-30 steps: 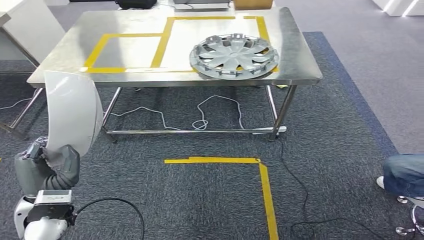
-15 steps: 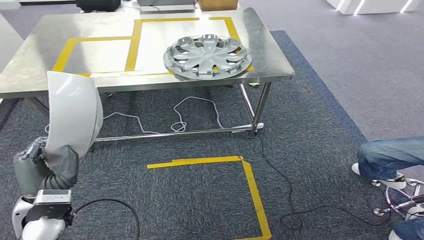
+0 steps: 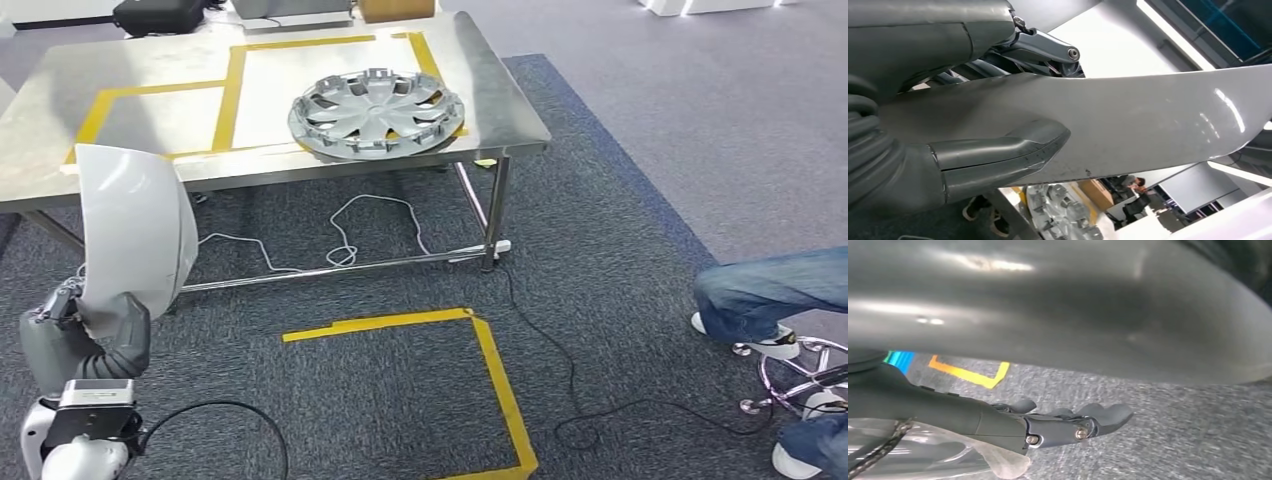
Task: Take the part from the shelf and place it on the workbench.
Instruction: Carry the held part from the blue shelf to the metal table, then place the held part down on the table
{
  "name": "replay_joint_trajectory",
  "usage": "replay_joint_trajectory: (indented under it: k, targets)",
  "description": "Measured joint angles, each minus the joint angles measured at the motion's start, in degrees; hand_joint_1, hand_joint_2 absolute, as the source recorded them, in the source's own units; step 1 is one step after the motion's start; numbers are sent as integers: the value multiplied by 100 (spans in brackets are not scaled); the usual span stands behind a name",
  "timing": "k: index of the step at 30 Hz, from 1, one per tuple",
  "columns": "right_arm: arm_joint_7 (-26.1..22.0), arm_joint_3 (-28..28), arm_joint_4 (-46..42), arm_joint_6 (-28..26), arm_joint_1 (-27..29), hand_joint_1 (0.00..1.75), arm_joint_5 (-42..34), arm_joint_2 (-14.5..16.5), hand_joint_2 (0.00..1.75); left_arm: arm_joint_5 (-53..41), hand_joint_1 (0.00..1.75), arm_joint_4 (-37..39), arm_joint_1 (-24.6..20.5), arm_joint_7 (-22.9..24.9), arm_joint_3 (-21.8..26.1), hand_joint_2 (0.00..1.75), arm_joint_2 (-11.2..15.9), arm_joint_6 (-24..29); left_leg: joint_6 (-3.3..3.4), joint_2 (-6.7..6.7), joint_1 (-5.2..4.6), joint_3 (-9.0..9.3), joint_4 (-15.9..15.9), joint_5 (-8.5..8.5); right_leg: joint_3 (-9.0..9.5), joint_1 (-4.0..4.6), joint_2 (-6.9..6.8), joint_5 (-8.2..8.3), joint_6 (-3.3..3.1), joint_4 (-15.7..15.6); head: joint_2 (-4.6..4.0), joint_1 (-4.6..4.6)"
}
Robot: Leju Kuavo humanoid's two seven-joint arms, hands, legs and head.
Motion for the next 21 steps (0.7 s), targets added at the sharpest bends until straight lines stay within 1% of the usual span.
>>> replay_joint_trajectory:
  k: [2,3,4,5,6,7,8,9,10,12,13,14,15,16,17,18,19,20,21]
  targets:
    - [-33,0,0,1,-3,0,2,-2,0,-14,175,-2,18,-7,17,175,-2,10,-21,-4,-1,-380,780,-342,6,12,9,-17,-41,2,0,-16]
    - [-50,0,0,2,1,0,6,-2,0,-17,175,-2,31,-9,23,175,-3,14,-20,-5,-1,-532,1071,-417,14,20,17,-26,-49,2,0,-15]
    - [-64,0,0,1,6,0,9,-2,0,-20,175,-2,41,-11,28,175,-4,17,-10,-6,-2,-597,1169,-378,27,29,27,-37,-53,4,0,-16]
    - [-72,0,0,-1,9,0,14,-1,0,-20,175,-2,48,-14,33,175,-4,20,13,-7,-5,-548,1027,-221,50,39,40,-51,-52,5,0,-16]
    - [-75,0,0,-2,10,0,17,-1,0,-20,175,-3,50,-16,38,175,-4,24,48,-10,-13,-410,703,4,79,48,54,-68,-47,6,0,-17]
    - [-77,0,1,-3,9,0,19,3,0,-20,175,-3,49,-19,41,175,-4,26,97,-15,-30,-236,311,210,101,56,64,-88,-38,7,0,-16]
    - [-78,0,1,-6,5,0,21,6,0,-20,175,-4,49,-21,43,175,-5,27,141,-18,-47,-72,-55,342,118,68,76,-110,-18,13,0,-16]
    - [-78,0,2,-8,2,0,22,9,0,-19,175,-8,48,-23,43,175,-6,28,173,-21,-65,33,-291,394,123,74,81,-125,8,14,0,-17]
    - [-79,0,2,-10,1,0,25,12,0,-19,175,-13,49,-25,44,175,-7,30,200,-24,-80,77,-414,381,121,78,82,-124,43,31,0,-19]
    - [-79,0,2,-12,5,0,31,10,0,-16,175,-26,50,-28,44,175,-13,33,234,-28,-76,108,-481,353,112,72,74,-114,116,75,0,-23]
    - [-79,0,2,-11,7,0,34,9,0,-16,175,-31,50,-29,44,175,-19,35,256,-30,-63,136,-504,351,89,70,69,-140,148,143,-1,-17]
    - [-80,0,2,-11,5,0,35,8,0,-15,175,-34,49,-30,44,175,-24,36,276,-31,-48,171,-517,347,21,65,65,-217,175,278,-1,1]
    - [-80,0,2,-11,0,0,36,6,0,-15,175,-36,49,-31,45,175,-28,36,292,-29,-34,201,-526,343,-111,56,62,-343,199,520,-1,13]
    - [-81,1,2,-10,-1,0,36,7,0,-15,175,-37,49,-32,46,175,-33,37,306,-27,-33,213,-526,331,-299,46,59,-492,223,863,-1,27]
    - [-81,1,2,-10,0,0,37,7,0,-15,175,-37,50,-33,48,175,-36,37,314,-25,-33,221,-525,315,-528,33,58,-635,250,1247,0,36]
    - [-81,1,2,-9,7,0,38,7,0,-15,175,-37,53,-33,48,175,-41,37,316,-26,-33,234,-523,297,-732,20,58,-719,273,1550,0,33]
    - [-81,1,2,-9,16,0,40,7,0,-15,175,-37,57,-34,48,175,-45,37,314,-27,-33,258,-523,273,-861,8,56,-702,294,1685,0,35]
    - [-82,1,2,-10,23,0,42,6,0,-15,175,-37,59,-34,48,175,-47,37,306,-29,-30,295,-522,245,-879,-2,52,-569,307,1603,0,36]
    - [-84,2,2,-11,29,0,45,5,0,-15,175,-37,62,-34,48,175,-48,37,293,-30,-26,345,-522,210,-790,-11,45,-338,309,1315,0,35]
